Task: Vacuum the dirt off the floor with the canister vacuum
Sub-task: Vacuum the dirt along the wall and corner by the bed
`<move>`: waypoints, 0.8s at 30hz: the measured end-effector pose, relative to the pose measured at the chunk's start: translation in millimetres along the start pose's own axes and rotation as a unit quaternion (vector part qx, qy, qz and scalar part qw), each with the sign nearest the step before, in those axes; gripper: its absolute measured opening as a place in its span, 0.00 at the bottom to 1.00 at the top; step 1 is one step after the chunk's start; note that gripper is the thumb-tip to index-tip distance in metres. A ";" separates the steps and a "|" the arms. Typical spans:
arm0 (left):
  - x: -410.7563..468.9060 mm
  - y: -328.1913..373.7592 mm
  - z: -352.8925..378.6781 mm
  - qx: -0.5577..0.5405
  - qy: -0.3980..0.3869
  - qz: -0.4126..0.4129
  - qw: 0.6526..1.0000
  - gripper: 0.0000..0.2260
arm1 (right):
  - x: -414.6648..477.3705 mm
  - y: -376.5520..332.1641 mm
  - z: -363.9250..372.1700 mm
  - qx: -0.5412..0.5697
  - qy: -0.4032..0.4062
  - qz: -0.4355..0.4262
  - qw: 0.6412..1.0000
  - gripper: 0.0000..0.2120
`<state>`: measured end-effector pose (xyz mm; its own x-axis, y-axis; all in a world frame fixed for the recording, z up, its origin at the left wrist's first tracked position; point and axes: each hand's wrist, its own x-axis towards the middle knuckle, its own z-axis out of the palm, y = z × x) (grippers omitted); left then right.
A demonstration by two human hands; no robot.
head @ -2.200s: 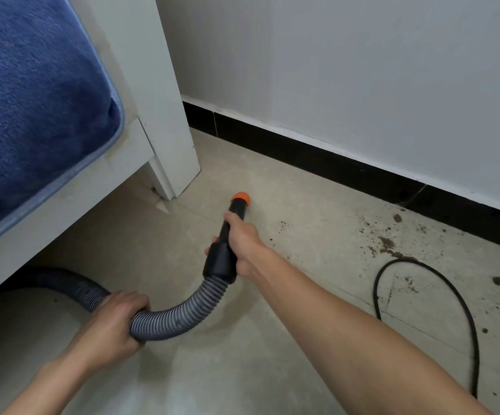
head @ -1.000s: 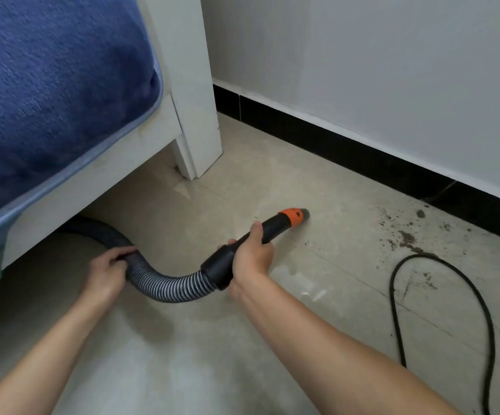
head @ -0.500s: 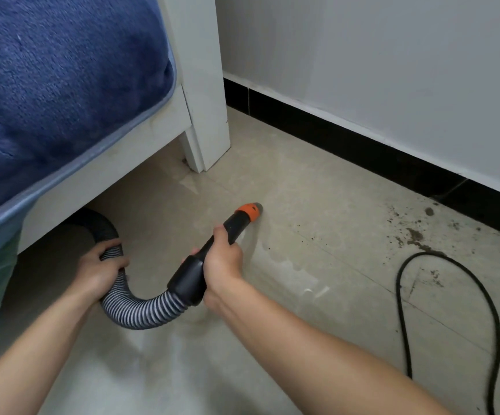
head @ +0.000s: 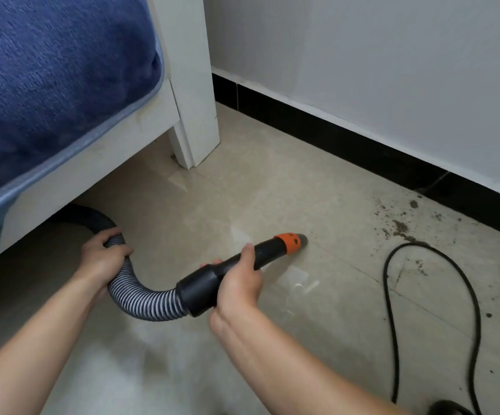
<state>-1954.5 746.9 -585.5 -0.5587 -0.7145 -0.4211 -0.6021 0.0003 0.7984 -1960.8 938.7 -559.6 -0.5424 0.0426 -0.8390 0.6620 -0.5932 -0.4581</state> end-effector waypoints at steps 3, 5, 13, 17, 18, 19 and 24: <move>1.5 0.2 17.0 -0.001 -0.011 0.009 1.000 0.25 | 3.8 -12.9 -5.6 0.020 0.018 -0.003 1.000 0.13; 3.1 2.9 18.7 -0.005 -0.008 0.006 1.000 0.25 | 3.8 -19.7 -0.9 0.010 0.005 0.004 1.000 0.13; 0.3 9.8 34.1 -0.047 0.016 0.006 0.999 0.25 | 12.2 -48.9 1.5 -0.006 -0.007 -0.012 1.000 0.13; -4.8 7.1 46.5 -0.056 -0.003 0.006 0.998 0.26 | 11.9 -65.7 -4.6 -0.005 0.004 -0.033 0.999 0.13; -4.8 6.2 44.2 -0.056 -0.007 0.006 0.998 0.26 | 10.2 -62.5 -2.7 -0.013 0.001 -0.032 0.999 0.13; -4.2 5.2 38.9 -0.056 -0.008 0.005 0.998 0.25 | 7.3 -55.1 -0.5 -0.023 -0.003 -0.026 0.999 0.14; 2.2 -5.7 -23.2 0.029 -0.047 0.013 0.998 0.25 | -17.4 20.1 6.4 -0.054 -0.023 0.027 0.998 0.15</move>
<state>-1939.1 729.1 -580.9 -0.6237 -0.6446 -0.4421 -0.6177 0.0600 0.7841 -1941.5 920.9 -552.3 -0.5265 -0.0257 -0.8498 0.7415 -0.5027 -0.4443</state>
